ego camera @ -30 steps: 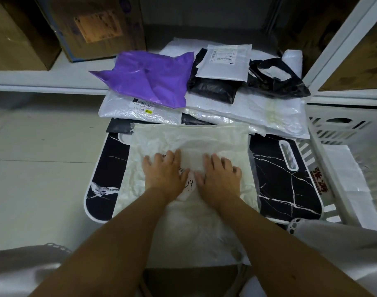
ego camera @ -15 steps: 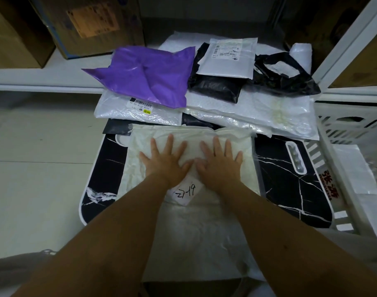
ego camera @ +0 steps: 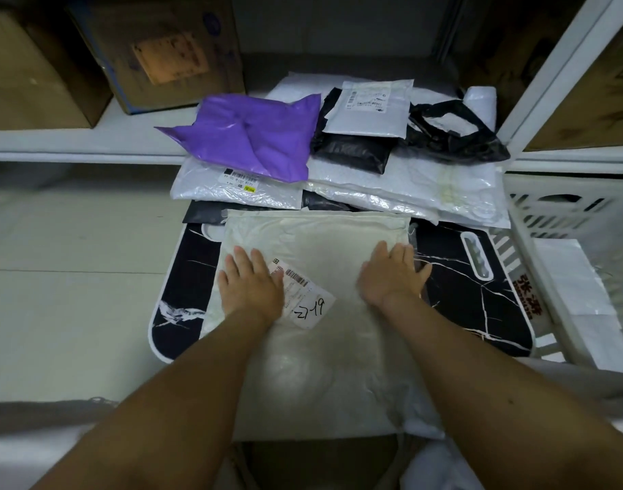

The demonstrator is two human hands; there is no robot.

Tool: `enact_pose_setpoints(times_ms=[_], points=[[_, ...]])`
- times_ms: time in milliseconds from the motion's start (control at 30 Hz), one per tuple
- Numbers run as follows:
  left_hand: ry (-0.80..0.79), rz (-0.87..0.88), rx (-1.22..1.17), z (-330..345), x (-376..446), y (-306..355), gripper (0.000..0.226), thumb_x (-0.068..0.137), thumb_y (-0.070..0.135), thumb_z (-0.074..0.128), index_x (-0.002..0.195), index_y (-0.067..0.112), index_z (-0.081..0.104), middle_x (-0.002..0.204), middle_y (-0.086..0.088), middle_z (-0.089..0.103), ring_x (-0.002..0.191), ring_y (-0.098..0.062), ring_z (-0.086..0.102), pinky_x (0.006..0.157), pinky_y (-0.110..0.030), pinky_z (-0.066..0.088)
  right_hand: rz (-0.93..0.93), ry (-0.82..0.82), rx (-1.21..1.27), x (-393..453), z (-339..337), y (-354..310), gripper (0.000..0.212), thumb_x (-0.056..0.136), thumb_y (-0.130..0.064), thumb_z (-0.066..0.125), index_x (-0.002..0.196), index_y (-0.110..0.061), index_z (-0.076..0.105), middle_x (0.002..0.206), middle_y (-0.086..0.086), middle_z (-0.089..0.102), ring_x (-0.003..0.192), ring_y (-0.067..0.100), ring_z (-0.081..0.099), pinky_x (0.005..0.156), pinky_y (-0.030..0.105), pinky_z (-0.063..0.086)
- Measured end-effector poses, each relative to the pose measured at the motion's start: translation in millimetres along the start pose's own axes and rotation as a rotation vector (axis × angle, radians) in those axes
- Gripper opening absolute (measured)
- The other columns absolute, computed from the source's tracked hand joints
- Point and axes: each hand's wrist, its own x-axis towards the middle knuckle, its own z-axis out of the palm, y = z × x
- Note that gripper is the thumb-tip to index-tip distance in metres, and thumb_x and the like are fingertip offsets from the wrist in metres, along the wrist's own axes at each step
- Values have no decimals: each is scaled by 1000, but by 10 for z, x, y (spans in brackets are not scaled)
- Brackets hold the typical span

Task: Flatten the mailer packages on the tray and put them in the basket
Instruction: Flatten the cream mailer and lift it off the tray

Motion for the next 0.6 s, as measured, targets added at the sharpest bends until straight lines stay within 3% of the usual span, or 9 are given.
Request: enact_pose_setpoints(times_ms=[100,300,467,600], points=[[36,62,-8,-6,-263,230,63,100,48,19,153,20,0,159,-13,-12,147,-33,-7,117,-54,6,5,85,42,-363,49,-272,67,94,-27,37,154,-22,7,162,11,-3,149,27,-9,114,61,-1],[-51,110,29,114,-743,240,62,96,58,10,151,33,-6,159,-7,-19,145,-35,-14,111,-65,5,-68,134,176,-955,472,-416,55,99,-46,25,151,-29,18,161,10,6,149,26,-3,114,61,4],[-100,265,61,240,-885,-111,88,75,80,1,148,35,-19,156,-8,-27,143,-37,-21,112,-65,0,-259,191,66,-1087,714,-60,72,87,-56,0,153,-30,18,161,8,12,149,28,5,114,58,3],[-168,343,124,188,-856,-227,110,67,91,26,145,35,-27,153,-8,-34,141,-38,-26,112,-65,-3,-318,128,-15,-1013,651,68,74,86,-63,-4,153,-35,6,163,4,-2,148,32,-8,116,58,-1]])
